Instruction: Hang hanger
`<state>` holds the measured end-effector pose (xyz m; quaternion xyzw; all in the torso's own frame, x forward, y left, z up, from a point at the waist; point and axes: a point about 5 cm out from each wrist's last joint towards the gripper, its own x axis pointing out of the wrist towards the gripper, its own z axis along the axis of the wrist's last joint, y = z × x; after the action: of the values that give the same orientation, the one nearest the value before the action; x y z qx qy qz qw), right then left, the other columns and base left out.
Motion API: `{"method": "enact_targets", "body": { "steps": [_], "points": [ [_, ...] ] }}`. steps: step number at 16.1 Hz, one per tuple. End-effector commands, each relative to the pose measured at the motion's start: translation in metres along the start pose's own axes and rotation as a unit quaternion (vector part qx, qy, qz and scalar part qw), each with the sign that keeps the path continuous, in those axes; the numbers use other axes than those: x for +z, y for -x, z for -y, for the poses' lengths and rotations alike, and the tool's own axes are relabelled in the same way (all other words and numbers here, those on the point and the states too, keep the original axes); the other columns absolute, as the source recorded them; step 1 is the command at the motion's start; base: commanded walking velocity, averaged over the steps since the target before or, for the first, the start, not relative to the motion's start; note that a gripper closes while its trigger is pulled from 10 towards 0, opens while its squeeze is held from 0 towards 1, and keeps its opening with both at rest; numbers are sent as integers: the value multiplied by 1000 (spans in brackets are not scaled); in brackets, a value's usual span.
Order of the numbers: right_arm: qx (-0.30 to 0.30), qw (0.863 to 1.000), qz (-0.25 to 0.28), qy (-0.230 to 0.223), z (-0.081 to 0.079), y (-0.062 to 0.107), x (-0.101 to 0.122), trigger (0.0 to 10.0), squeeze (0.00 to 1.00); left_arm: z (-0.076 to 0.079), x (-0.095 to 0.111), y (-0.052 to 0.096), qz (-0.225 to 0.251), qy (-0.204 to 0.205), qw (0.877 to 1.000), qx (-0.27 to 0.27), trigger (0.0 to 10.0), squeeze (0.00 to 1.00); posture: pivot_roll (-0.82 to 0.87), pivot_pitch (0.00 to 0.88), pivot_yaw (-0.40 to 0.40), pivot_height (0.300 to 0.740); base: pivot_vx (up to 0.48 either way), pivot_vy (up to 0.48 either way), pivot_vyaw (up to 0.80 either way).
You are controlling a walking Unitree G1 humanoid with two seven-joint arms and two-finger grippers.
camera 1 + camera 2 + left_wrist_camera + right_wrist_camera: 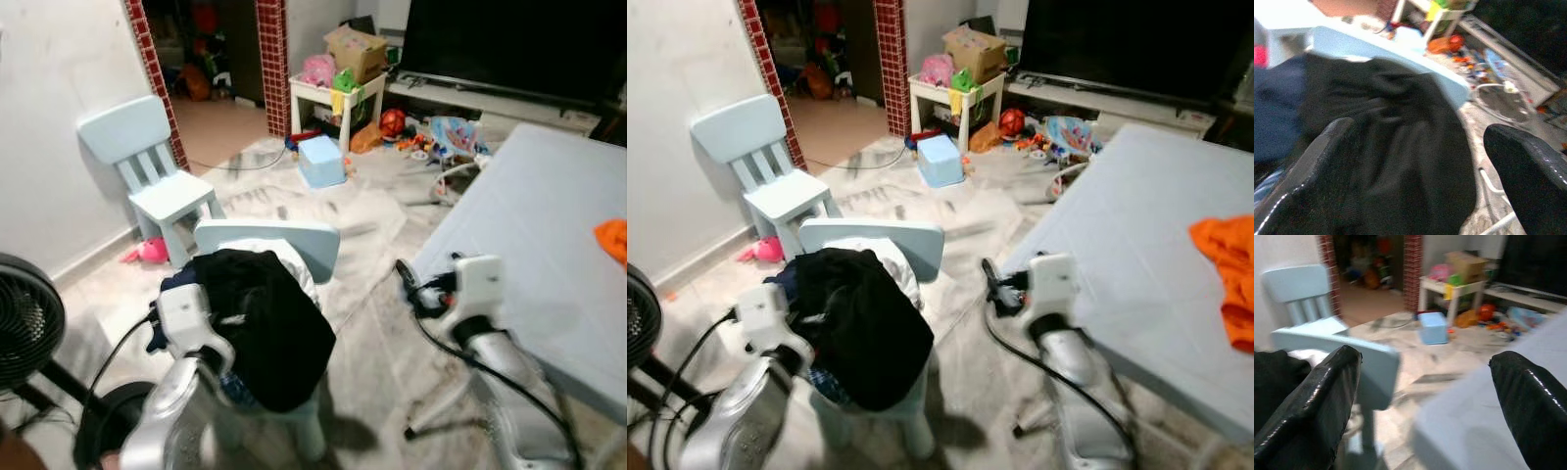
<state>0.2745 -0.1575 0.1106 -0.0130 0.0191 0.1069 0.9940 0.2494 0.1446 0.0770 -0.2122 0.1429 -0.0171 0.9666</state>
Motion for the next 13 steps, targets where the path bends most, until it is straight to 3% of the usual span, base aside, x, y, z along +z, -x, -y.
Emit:
{"method": "enact_targets", "body": {
  "steps": [1,3,8,11,13],
  "points": [
    [1,1000,3,6,0,-1,3,10000,0,10,-2,-4,-6,25,1000,-2,10000,0,-96,0,-2,740,0,0,0],
    [2,1000,6,11,0,-3,5,10000,0,12,-3,-5,-12,36,999,2,10000,0,-101,0,0,740,0,0,0],
    [0,1000,3,15,1,-1,4,10000,0,-7,-17,-1,-58,145,985,74,10000,0,-91,0,-7,740,0,0,0],
    [15,999,8,35,-1,-4,12,10000,0,-6,-29,-12,-120,165,973,103,10000,0,-123,0,-18,740,0,0,0],
    [13,998,10,53,4,-1,19,10000,0,-1,-29,-20,-125,187,970,95,10000,0,-162,0,-24,740,0,0,0]
  ]
}}
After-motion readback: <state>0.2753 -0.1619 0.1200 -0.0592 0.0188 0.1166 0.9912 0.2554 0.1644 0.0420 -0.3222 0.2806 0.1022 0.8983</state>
